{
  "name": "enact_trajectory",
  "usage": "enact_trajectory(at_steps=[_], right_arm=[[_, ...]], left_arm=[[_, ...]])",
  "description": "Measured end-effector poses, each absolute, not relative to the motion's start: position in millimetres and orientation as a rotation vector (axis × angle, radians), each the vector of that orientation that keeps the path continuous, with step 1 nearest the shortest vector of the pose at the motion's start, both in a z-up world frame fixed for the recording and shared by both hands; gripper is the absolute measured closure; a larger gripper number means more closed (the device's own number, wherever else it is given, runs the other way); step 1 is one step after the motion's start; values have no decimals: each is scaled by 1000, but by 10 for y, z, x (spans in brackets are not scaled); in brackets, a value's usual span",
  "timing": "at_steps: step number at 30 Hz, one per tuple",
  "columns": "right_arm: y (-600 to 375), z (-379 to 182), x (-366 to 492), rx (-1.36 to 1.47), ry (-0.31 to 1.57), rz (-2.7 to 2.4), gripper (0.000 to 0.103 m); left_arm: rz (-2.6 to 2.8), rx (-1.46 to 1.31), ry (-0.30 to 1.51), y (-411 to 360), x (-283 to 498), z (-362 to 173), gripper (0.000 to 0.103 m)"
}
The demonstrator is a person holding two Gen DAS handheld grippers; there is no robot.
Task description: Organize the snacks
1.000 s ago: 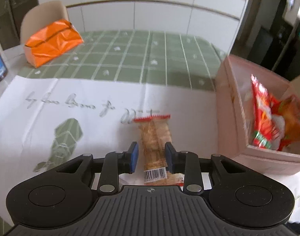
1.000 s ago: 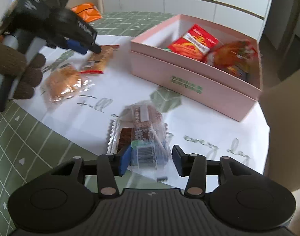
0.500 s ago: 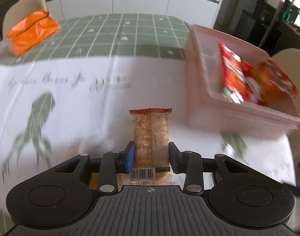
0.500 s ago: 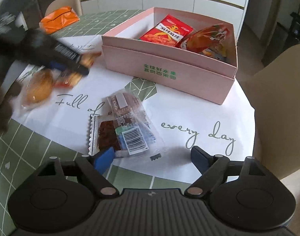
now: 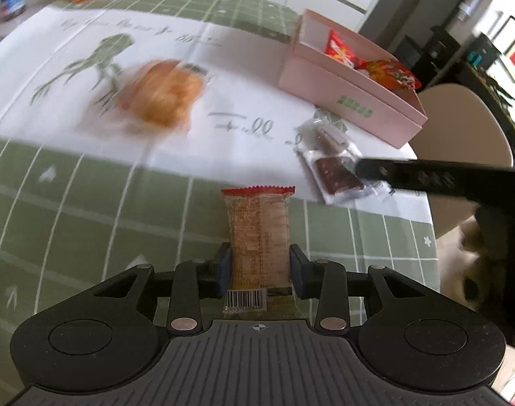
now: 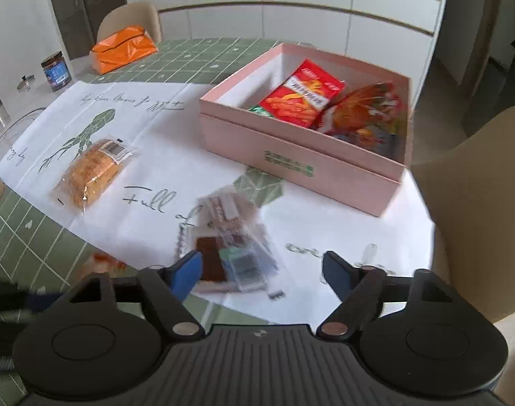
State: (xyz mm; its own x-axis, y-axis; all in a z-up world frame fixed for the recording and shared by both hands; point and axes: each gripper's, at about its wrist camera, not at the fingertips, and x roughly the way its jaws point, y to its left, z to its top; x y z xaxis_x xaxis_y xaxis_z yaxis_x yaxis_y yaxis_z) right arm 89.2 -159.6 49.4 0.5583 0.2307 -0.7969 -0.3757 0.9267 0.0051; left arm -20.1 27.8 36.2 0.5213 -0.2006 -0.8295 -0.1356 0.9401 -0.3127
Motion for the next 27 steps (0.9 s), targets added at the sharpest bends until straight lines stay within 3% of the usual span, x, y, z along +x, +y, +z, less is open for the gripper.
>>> enact_trajectory(at_steps=[7,11,19,21,22,23,27], right_arm=[[-1124,523,1155,-113,974,447,31],[-657,626,1215,-9,1005,559,19],[470,336,1481,-168,1067,459,19],[544,255,1480,-224,1078,486,29],[517,269,1444,-222,1082,520,45],[488,302,1375,-232,1086,552,51],[173,401,974,-337,1056,622,55]], left_arm=[[97,-427,1007,673,-527,418,63],[204,-458,1009,927,-684,375,63],[242,-493,984,1074,-830,368,63],[236,-495,983,1071,-835,370,63],[233,-499,979,1081,-836,369,63],[229,-505,975,1089,-827,364,63],[204,-499,981,1072,-741,366,62]])
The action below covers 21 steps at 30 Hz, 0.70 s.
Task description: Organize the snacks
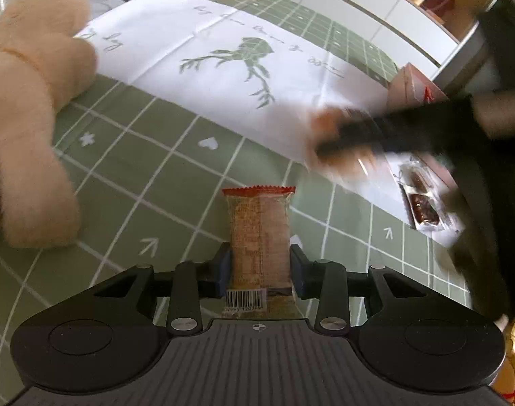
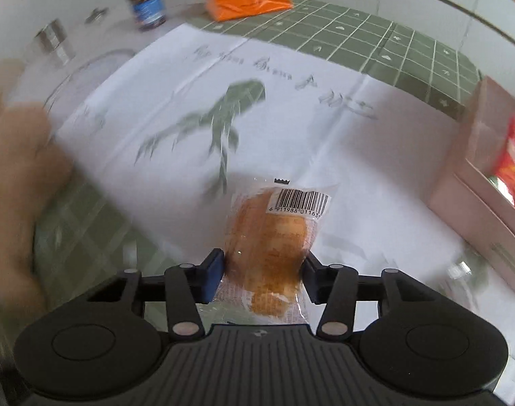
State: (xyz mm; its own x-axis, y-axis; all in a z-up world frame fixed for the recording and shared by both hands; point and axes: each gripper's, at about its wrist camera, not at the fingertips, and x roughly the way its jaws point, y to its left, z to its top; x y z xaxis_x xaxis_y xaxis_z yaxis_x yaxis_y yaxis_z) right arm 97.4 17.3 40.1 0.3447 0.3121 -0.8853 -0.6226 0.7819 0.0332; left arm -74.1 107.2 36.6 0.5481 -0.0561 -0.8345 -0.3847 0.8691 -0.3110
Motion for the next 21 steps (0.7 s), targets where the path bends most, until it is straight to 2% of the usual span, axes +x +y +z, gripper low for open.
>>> enact_trajectory(at_steps=[4,6,8,12,14,17,21], right_arm=[[-310,413,664,-353,1092,638,54],[-557,421,512,-353,1107,652,47],[-746,441,367,-381,1082,637,36],[-1049,593,157,-421,967,572,32],[-1183,666,155,-401,916,526,25],[-1390,673,297,-342,872,414,24],[-1674,516,748,-156,960,314,24]], left_arm=[[142,-473,997,947,-582,370,62],[105,-451,1007,854,-511,368,62],[54,-422,1017,701,-434,369,62],[-16,-331,1025,460,-344,355,62],[-34,-302,1026,376,-310,350,62],[-46,-288,1028,317,-291,348,62],[-42,-279,1029,287,-299,352,62]])
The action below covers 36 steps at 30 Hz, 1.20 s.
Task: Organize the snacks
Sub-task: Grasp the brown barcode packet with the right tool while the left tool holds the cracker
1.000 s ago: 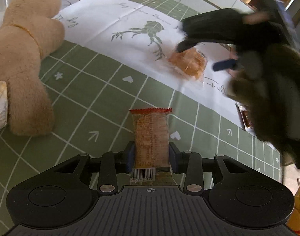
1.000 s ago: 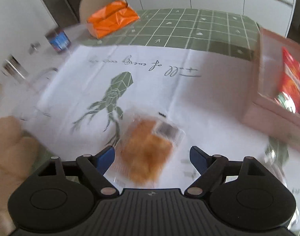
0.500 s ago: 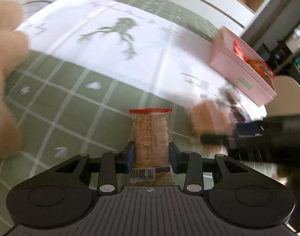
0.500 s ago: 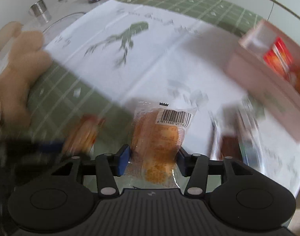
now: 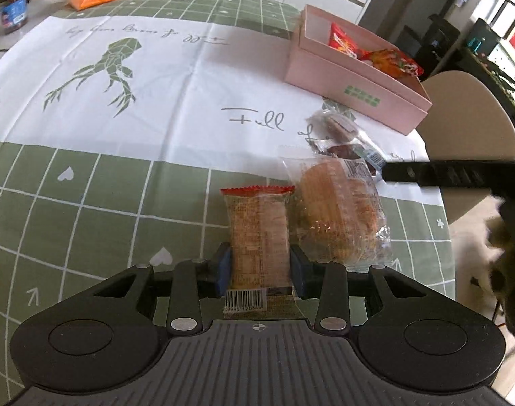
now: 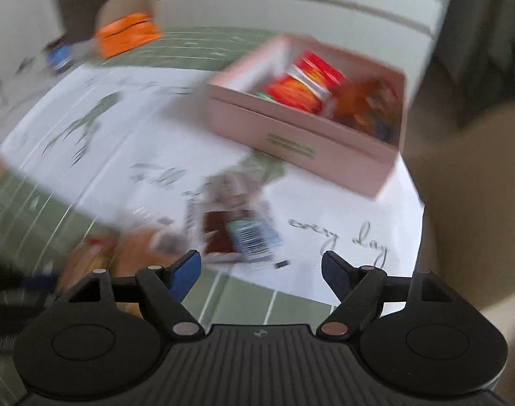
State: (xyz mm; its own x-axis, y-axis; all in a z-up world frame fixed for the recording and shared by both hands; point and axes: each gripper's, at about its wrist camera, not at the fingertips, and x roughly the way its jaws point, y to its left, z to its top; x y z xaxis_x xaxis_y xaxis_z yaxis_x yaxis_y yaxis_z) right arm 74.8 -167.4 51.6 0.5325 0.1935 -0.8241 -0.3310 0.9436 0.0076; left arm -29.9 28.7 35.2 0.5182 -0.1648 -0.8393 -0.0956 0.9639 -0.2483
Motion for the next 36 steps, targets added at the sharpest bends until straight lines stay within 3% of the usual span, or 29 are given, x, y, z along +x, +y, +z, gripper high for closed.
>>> enact_trajectory(at_steps=[7,9,11,14,19,28,30,32,34,36], right_arm=[[-1666,267,1215,-76,992,268,24],[-1595,225,1278,-82,997,285,32],[-1534,222,1291,-86,1000,329,55],[-1473,257,1233,-98,1013,370,72],[-1522,277,957,-112,1056,415,80],[-1656,355,660,-169,1047,396,81],[-1665,400,717,-142,1032,370,75],[-1651,419,828,-114,1020,339,53],[-1592,418,936,-95,1001,322,44],[-1495,374,1031,-102,1005,321,43]], left_arm=[[-34,-285,1031,290,-284,347,62],[-35,-283,1029,290,-285,347,62],[-38,-287,1027,300,-284,345,62],[-46,-302,1023,324,-281,340,62],[-67,-328,1020,381,-269,326,62],[-84,-324,1012,382,-271,319,62],[-83,-323,1010,375,-275,317,62],[-79,-325,1007,372,-280,315,62],[-73,-326,1007,366,-283,316,62],[-69,-325,1007,357,-282,317,62]])
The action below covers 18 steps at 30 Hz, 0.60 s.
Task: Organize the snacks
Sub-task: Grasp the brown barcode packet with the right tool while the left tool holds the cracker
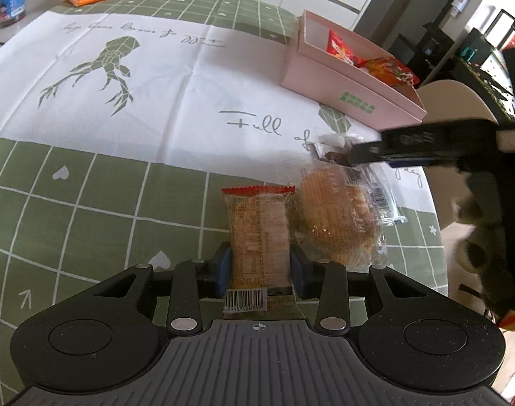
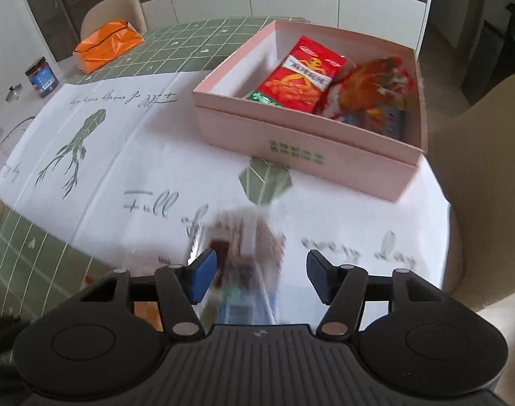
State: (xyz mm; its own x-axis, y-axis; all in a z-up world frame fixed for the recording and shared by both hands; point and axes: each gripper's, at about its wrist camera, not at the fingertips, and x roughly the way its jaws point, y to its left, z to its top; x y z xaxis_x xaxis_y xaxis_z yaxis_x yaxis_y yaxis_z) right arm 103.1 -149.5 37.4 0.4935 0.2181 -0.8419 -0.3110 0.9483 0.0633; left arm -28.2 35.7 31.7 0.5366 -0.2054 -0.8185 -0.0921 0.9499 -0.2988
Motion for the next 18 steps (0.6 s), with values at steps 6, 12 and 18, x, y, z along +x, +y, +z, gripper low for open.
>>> enact_trajectory(at_steps=[6,12,18], right_arm=[[-1298,293,1051,-163,1046,348,67],[-1472,511,736,-181,1024,376,86],[-1667,494,615,-188,1030,340,86]], left_arm=[[-67,-340,1014,376,-275,322,61],[-74,-344,1025,387,-215,320,61],[-72,-329,1019,353,-189,318,61]])
